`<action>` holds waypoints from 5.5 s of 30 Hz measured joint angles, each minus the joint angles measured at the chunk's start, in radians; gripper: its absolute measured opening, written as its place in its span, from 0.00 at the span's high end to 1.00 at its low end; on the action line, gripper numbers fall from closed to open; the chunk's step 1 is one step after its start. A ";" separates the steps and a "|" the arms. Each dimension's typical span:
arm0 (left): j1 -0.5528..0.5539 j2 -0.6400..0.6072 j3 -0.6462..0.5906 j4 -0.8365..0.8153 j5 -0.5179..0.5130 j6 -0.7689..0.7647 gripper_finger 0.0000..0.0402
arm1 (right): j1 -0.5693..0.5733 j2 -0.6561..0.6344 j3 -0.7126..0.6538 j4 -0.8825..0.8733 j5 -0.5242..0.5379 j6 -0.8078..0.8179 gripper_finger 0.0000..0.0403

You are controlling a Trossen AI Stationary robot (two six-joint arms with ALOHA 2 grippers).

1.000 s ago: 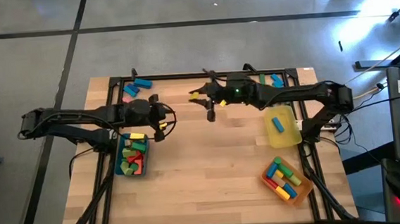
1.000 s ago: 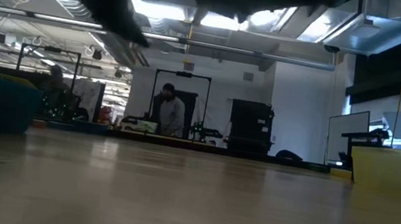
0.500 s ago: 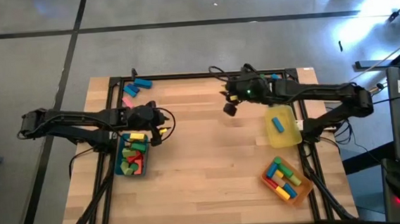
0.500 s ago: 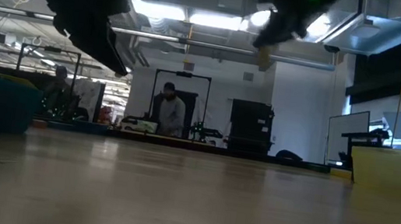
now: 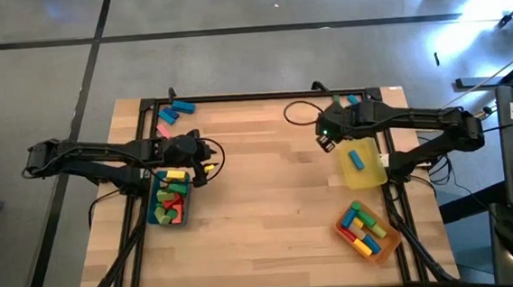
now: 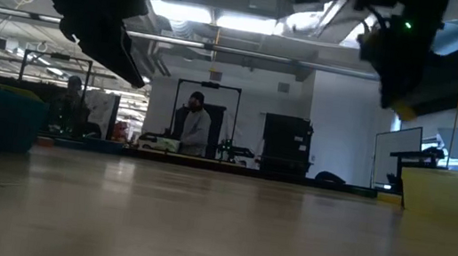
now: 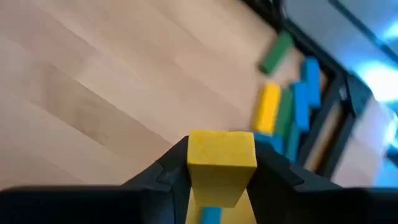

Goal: Sort blocks by size
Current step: Put the yellow rectangular block into the yellow bin

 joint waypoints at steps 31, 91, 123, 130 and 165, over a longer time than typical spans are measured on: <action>0.000 0.000 0.000 0.004 0.000 -0.025 0.58 | -0.131 0.001 -0.406 0.054 -0.265 0.110 0.54; 0.000 0.000 0.001 0.005 0.000 -0.030 0.58 | -0.731 0.434 -0.142 0.441 -0.242 -0.353 0.30; 0.000 0.000 0.001 0.005 0.000 -0.031 0.58 | -0.645 0.424 -0.093 0.376 -0.371 -0.463 0.30; 0.000 0.000 0.001 0.005 0.000 -0.033 0.58 | -0.662 0.424 -0.134 0.390 -0.361 -0.522 0.30; 0.000 0.000 0.001 0.009 0.000 -0.034 0.58 | -0.667 0.426 -0.180 0.416 -0.392 -0.648 0.66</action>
